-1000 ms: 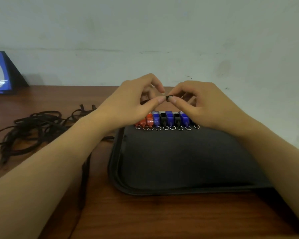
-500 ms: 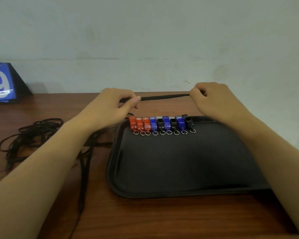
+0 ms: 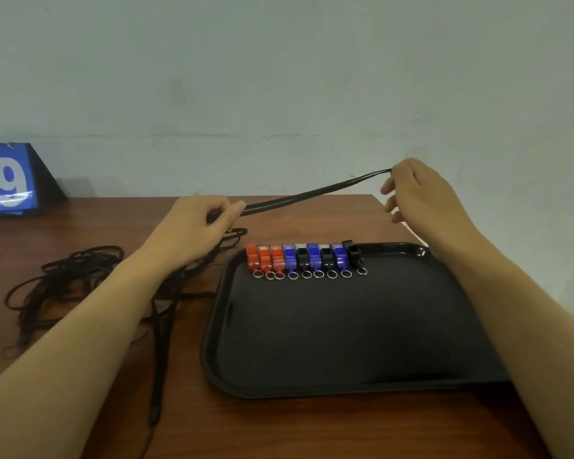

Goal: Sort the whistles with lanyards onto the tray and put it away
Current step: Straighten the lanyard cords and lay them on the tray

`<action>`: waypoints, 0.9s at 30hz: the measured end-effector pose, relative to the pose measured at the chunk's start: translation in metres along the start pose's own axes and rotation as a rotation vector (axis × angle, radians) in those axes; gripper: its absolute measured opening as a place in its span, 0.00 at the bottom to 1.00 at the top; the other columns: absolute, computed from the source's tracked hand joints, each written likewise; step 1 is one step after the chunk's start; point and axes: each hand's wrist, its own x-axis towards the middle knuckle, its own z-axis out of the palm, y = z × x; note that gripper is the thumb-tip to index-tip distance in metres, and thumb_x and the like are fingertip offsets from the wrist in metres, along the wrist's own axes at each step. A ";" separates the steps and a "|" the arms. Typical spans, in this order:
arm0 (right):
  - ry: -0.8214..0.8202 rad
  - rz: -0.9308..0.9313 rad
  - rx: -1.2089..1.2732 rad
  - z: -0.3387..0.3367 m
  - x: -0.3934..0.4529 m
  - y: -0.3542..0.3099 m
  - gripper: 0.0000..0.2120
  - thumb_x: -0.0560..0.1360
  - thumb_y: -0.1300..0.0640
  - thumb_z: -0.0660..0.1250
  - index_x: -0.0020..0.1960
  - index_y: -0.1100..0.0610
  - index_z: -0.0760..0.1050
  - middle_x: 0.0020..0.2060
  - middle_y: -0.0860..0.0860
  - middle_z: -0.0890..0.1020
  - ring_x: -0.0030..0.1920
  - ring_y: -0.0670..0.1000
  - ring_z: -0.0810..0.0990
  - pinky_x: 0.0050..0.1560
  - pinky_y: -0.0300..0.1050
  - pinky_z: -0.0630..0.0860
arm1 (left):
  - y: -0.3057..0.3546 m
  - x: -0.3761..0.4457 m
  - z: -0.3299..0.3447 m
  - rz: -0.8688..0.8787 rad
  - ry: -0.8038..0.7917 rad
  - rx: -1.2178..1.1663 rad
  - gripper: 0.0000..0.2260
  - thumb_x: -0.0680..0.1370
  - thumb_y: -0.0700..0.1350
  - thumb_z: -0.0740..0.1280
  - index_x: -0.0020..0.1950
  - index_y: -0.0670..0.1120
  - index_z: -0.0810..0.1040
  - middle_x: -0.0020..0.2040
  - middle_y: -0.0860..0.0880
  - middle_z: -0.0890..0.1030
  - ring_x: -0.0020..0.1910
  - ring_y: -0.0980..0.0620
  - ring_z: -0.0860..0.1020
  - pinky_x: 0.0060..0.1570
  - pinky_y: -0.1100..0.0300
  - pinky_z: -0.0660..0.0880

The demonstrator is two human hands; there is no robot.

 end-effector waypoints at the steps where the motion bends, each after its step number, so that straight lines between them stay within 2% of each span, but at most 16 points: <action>1: -0.038 0.031 0.146 0.002 0.000 -0.002 0.13 0.82 0.54 0.54 0.51 0.57 0.75 0.47 0.52 0.83 0.40 0.49 0.80 0.42 0.45 0.76 | 0.001 0.000 0.001 0.008 0.008 -0.013 0.17 0.83 0.56 0.61 0.38 0.50 0.76 0.32 0.54 0.77 0.32 0.61 0.74 0.38 0.65 0.65; 4: -0.190 0.124 0.471 0.006 -0.002 -0.008 0.13 0.83 0.55 0.57 0.58 0.59 0.78 0.54 0.51 0.86 0.45 0.50 0.83 0.41 0.44 0.79 | 0.014 -0.001 0.002 0.059 0.030 -0.059 0.15 0.83 0.56 0.61 0.38 0.52 0.76 0.34 0.56 0.79 0.36 0.64 0.77 0.41 0.69 0.66; 6: -0.265 0.108 0.523 0.010 -0.003 -0.008 0.13 0.84 0.54 0.58 0.55 0.61 0.77 0.55 0.51 0.86 0.48 0.52 0.83 0.43 0.44 0.78 | 0.026 -0.002 0.002 0.110 0.035 -0.080 0.14 0.83 0.55 0.62 0.40 0.53 0.78 0.35 0.57 0.79 0.39 0.65 0.78 0.43 0.72 0.67; 9: -0.389 -0.009 0.481 0.015 -0.009 -0.010 0.13 0.84 0.53 0.60 0.43 0.57 0.76 0.57 0.48 0.85 0.54 0.50 0.83 0.50 0.45 0.78 | 0.043 -0.006 0.003 0.206 0.026 -0.116 0.13 0.83 0.54 0.61 0.42 0.52 0.79 0.36 0.58 0.80 0.42 0.62 0.79 0.44 0.74 0.69; 11: -0.479 -0.098 0.420 0.018 -0.013 -0.010 0.14 0.83 0.53 0.61 0.44 0.52 0.83 0.58 0.49 0.85 0.57 0.48 0.81 0.53 0.45 0.76 | 0.051 -0.010 0.006 0.260 -0.007 -0.137 0.12 0.84 0.53 0.61 0.43 0.52 0.78 0.34 0.59 0.77 0.39 0.62 0.78 0.41 0.74 0.68; 13: -0.586 -0.169 0.307 0.022 -0.018 -0.009 0.15 0.83 0.50 0.61 0.45 0.45 0.85 0.56 0.49 0.85 0.59 0.51 0.81 0.56 0.48 0.75 | 0.056 -0.012 0.011 0.295 -0.045 -0.140 0.12 0.84 0.51 0.60 0.42 0.55 0.74 0.32 0.60 0.74 0.35 0.62 0.75 0.38 0.75 0.66; 15: -0.694 -0.200 0.213 0.025 -0.023 -0.009 0.15 0.83 0.49 0.61 0.43 0.50 0.83 0.49 0.47 0.84 0.52 0.52 0.81 0.56 0.51 0.73 | 0.060 -0.013 0.013 0.319 -0.060 -0.140 0.13 0.84 0.51 0.60 0.40 0.58 0.72 0.32 0.63 0.74 0.34 0.61 0.73 0.36 0.73 0.65; 17: -0.757 -0.184 0.205 0.027 -0.028 -0.011 0.14 0.83 0.52 0.62 0.42 0.54 0.79 0.42 0.47 0.82 0.46 0.49 0.81 0.54 0.48 0.73 | 0.061 -0.015 0.014 0.328 -0.064 -0.157 0.12 0.84 0.51 0.61 0.42 0.57 0.74 0.33 0.62 0.75 0.34 0.61 0.74 0.37 0.72 0.65; 20: -0.778 -0.185 0.145 0.028 -0.032 -0.014 0.14 0.83 0.57 0.61 0.41 0.54 0.79 0.42 0.48 0.85 0.45 0.45 0.82 0.51 0.39 0.74 | 0.062 -0.015 0.013 0.318 -0.066 -0.171 0.11 0.84 0.51 0.62 0.42 0.54 0.77 0.33 0.65 0.76 0.34 0.65 0.74 0.37 0.74 0.66; 24: -0.710 -0.153 0.100 0.028 -0.028 -0.012 0.16 0.81 0.59 0.60 0.37 0.54 0.78 0.37 0.49 0.82 0.40 0.46 0.77 0.47 0.43 0.72 | 0.051 -0.011 0.010 0.274 -0.049 -0.146 0.13 0.84 0.53 0.62 0.42 0.52 0.78 0.32 0.66 0.76 0.33 0.64 0.75 0.37 0.75 0.66; 27: -0.564 -0.120 0.093 0.023 -0.020 -0.008 0.14 0.80 0.59 0.61 0.36 0.55 0.77 0.35 0.48 0.81 0.37 0.46 0.76 0.43 0.43 0.73 | 0.043 -0.008 0.003 0.225 -0.019 -0.128 0.14 0.84 0.53 0.61 0.43 0.51 0.79 0.32 0.68 0.76 0.33 0.66 0.74 0.36 0.76 0.65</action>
